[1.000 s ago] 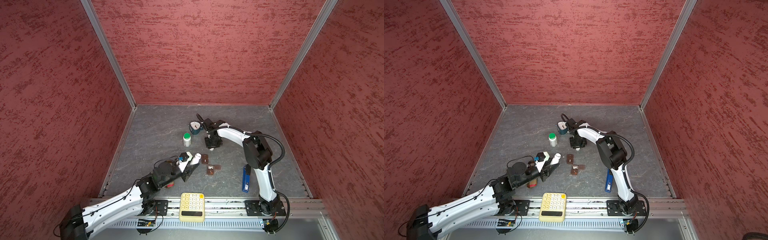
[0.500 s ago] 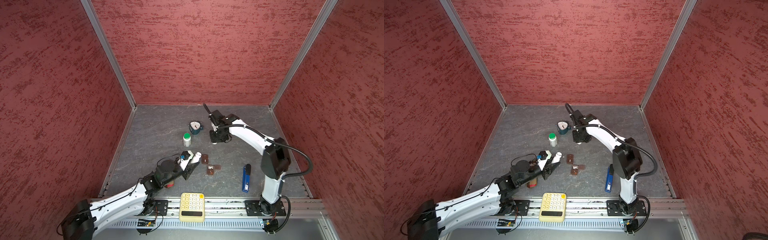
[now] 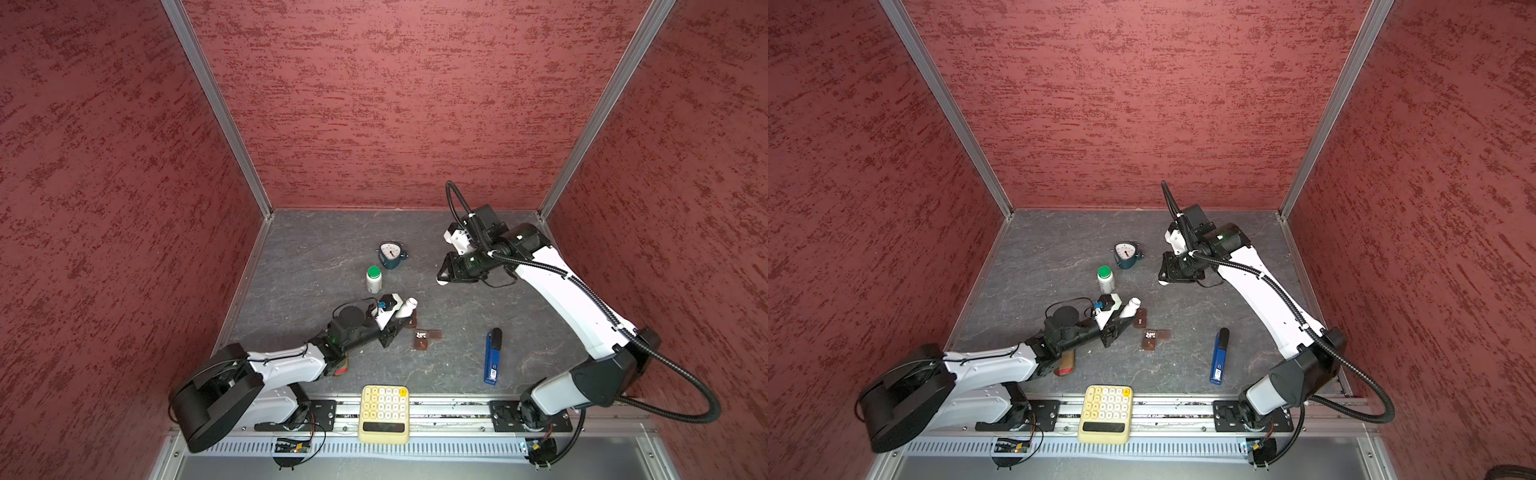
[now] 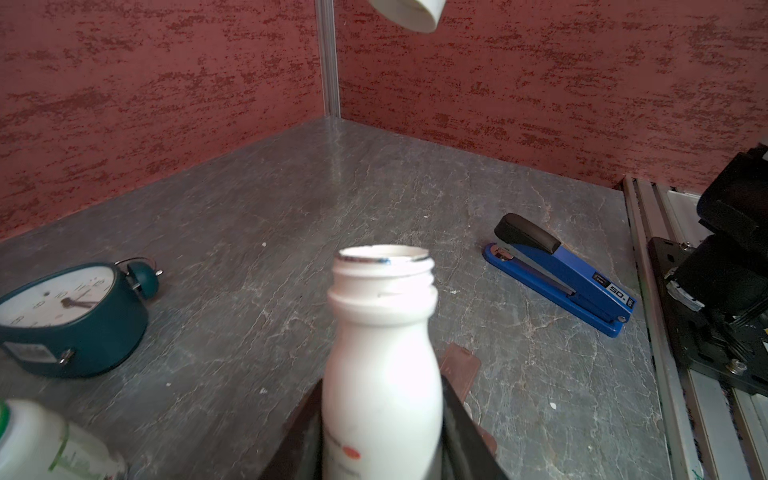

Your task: Sort the pills into containers

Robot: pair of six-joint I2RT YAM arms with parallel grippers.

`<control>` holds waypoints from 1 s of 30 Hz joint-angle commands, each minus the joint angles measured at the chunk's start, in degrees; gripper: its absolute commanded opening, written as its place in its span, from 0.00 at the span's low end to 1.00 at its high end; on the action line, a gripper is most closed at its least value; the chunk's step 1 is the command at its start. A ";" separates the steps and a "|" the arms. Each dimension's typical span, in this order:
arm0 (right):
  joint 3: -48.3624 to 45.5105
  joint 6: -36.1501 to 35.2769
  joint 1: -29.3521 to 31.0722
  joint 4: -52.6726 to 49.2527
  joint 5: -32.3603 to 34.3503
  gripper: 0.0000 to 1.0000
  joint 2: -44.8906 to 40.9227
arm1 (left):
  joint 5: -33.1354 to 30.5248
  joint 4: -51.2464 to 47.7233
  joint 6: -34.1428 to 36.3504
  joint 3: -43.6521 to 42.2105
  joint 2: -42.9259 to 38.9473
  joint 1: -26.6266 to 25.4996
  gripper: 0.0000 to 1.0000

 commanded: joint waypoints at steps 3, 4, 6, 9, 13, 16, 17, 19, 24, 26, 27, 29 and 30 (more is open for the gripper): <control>-1.58 -1.02 -0.05 -1.85 -3.85 0.33 -1.35 | 3.39 10.98 2.72 3.91 6.77 0.25 0.00; -1.72 -1.02 -0.05 -1.89 -3.90 0.33 -1.35 | 3.78 11.76 2.77 4.53 7.91 0.26 0.00; -1.95 -1.11 -0.06 -2.03 -3.70 0.33 -1.15 | 4.58 13.42 2.90 5.93 10.31 0.11 0.00; -2.26 -1.20 -0.10 -2.20 -3.52 0.33 -0.86 | 5.50 15.50 2.88 7.88 13.77 0.04 0.00; -2.43 -1.36 -0.14 -2.84 -2.61 0.33 -0.69 | 5.64 17.02 2.72 9.75 16.15 -0.14 0.00; -2.85 -1.42 -0.29 -2.94 -2.21 0.34 -0.69 | 5.80 17.34 2.68 10.77 17.05 -0.51 0.00; -3.00 -1.38 -0.31 -2.72 -2.36 0.33 -0.65 | 5.95 17.31 2.84 11.09 17.32 -0.68 0.00; -3.13 -1.32 -0.40 -2.35 -2.71 0.33 -0.59 | 6.29 16.98 3.15 11.69 17.80 -0.95 0.00; -2.70 -1.64 -0.41 -2.25 -3.27 0.33 0.07 | 7.31 16.82 3.47 12.65 18.96 -1.40 0.00; -2.61 -1.73 -0.46 -2.52 -3.12 0.33 0.29 | 7.37 16.84 3.48 12.93 19.04 -1.49 0.00; -2.60 -1.83 -0.40 -2.72 -3.09 0.33 0.35 | 7.46 16.83 3.54 13.05 18.99 -1.45 0.00; -2.70 -1.95 -0.40 -2.98 -2.85 0.33 0.45 | 7.78 16.44 3.67 13.31 18.85 -1.44 0.00; -2.69 -2.05 -0.41 -3.06 -2.80 0.33 0.51 | 7.94 16.26 3.76 13.42 18.83 -1.47 0.00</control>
